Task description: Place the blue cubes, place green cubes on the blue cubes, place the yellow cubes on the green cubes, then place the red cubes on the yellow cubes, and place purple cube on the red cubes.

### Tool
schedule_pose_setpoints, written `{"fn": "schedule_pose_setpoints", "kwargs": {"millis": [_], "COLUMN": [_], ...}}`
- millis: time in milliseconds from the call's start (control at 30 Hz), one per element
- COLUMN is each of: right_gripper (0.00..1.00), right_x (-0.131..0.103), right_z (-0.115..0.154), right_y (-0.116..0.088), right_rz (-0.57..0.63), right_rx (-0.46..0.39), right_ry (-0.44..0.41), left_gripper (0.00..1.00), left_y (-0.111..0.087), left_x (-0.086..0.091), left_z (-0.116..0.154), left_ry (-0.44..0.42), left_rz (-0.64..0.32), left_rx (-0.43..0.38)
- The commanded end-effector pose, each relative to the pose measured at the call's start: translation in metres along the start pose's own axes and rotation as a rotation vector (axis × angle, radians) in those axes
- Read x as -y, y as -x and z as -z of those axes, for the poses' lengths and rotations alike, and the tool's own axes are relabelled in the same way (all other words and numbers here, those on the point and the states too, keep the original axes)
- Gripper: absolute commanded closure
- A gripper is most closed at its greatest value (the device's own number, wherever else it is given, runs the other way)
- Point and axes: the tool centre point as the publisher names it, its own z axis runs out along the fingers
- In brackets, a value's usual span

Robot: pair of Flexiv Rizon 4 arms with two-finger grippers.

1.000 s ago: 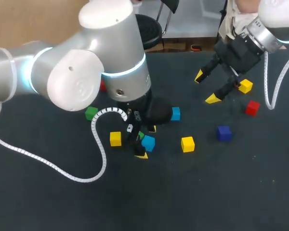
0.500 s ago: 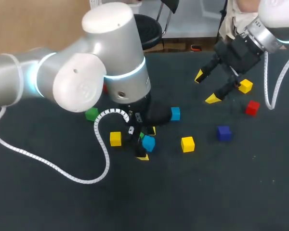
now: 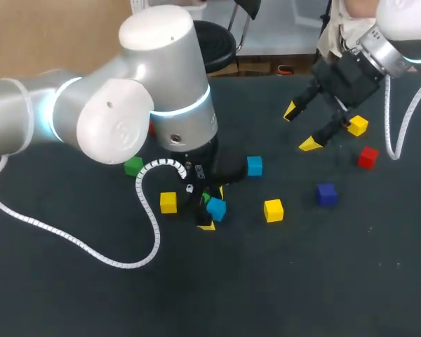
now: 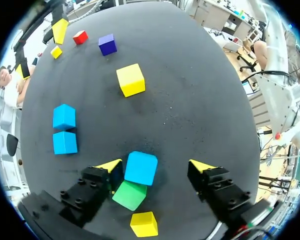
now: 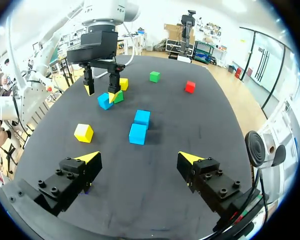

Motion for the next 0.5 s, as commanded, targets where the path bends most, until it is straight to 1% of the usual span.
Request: {"fn": "schedule_pose_setpoints", "kwargs": {"millis": [33, 67, 100, 133, 167, 200, 367, 500], "right_gripper": [0.00, 0.00, 0.00, 0.00, 0.00, 0.00, 0.00, 0.00], "right_x": [0.000, 0.000, 0.000, 0.000, 0.000, 0.000, 0.000, 0.000], "right_z": [0.000, 0.000, 0.000, 0.000, 0.000, 0.000, 0.000, 0.000], "right_y": [0.000, 0.000, 0.000, 0.000, 0.000, 0.000, 0.000, 0.000], "right_rz": [0.001, 0.001, 0.001, 0.001, 0.001, 0.001, 0.001, 0.001], "right_rx": [0.001, 0.001, 0.001, 0.001, 0.001, 0.001, 0.001, 0.001], "right_ry": [-0.001, -0.001, -0.001, -0.001, -0.001, -0.001, -0.001, -0.001], "left_gripper": [0.58, 0.62, 0.65, 0.75, 0.82, 1.00, 1.00, 1.00], "left_y": [0.002, 0.001, 0.001, 0.001, 0.001, 0.001, 0.001, 0.005], "left_x": [-0.002, -0.002, -0.003, -0.003, -0.003, -0.002, 0.005, 0.017], "left_z": [-0.004, -0.004, -0.005, -0.005, -0.005, -0.005, -0.001, 0.007], "left_ry": [-0.004, -0.005, -0.006, -0.006, -0.006, -0.005, 0.006, 0.015], "left_rz": [-0.002, -0.002, -0.002, -0.002, -0.002, -0.002, -0.006, 0.018], "left_rx": [-0.004, -0.005, -0.006, -0.006, -0.007, -0.008, -0.012, -0.025]}}
